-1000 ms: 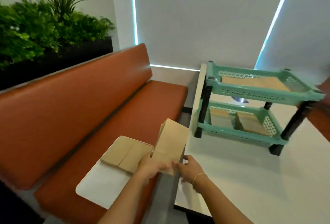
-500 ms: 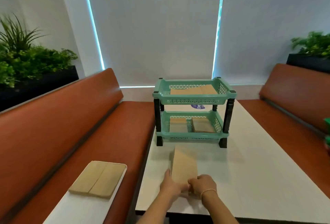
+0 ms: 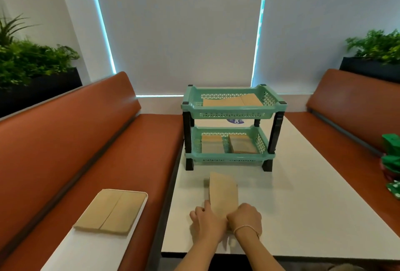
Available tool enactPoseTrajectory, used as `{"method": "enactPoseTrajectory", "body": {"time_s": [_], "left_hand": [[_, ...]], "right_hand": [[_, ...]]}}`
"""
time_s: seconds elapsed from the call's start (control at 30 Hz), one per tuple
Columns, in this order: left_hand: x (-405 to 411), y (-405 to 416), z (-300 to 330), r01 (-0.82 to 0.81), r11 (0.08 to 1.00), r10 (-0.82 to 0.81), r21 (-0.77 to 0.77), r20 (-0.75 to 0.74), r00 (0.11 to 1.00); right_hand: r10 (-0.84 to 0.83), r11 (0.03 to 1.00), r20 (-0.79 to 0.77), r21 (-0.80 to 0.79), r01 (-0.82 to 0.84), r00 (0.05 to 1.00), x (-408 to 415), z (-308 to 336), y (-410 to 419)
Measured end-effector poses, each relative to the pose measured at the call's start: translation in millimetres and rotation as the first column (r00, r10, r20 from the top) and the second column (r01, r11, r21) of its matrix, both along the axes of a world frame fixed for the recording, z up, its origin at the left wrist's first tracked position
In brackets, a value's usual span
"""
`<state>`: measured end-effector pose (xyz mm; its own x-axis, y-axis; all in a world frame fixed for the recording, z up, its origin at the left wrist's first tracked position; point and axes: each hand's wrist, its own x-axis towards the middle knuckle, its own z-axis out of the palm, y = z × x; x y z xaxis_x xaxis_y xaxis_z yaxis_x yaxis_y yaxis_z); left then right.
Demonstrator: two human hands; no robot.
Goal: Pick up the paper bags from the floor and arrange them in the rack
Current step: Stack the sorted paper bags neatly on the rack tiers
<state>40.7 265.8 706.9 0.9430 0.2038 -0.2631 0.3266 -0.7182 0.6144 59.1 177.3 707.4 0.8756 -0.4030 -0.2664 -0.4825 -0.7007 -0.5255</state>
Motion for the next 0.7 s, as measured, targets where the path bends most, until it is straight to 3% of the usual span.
{"method": "enactPoseTrajectory", "body": {"time_s": [0.13, 0.27, 0.43, 0.7], "left_hand": [[-2.9, -2.4, 1.4, -0.002, 1.0, 0.002, 0.002, 0.025, 1.0], [-7.5, -3.1, 4.4, 0.003, 0.998, -0.005, 0.064, 0.046, 0.999], [-10.9, -2.9, 3.8, -0.006, 0.996, -0.002, 0.086, 0.099, 0.995], [-17.3, -8.7, 10.0, 0.053, 0.991, -0.085, 0.119, 0.283, 0.955]], "right_hand": [[-0.004, 0.999, 0.076, 0.038, 0.001, 0.997, -2.5, 0.4, -0.9], [-0.054, 0.974, 0.117, 0.225, 0.027, 0.992, -5.2, 1.4, -4.0], [-0.12, 0.891, 0.098, 0.449, 0.064, 0.988, -11.2, 4.0, -9.6], [-0.165, 0.809, 0.058, 0.579, 0.101, 0.985, -15.0, 7.7, -17.2]]}}
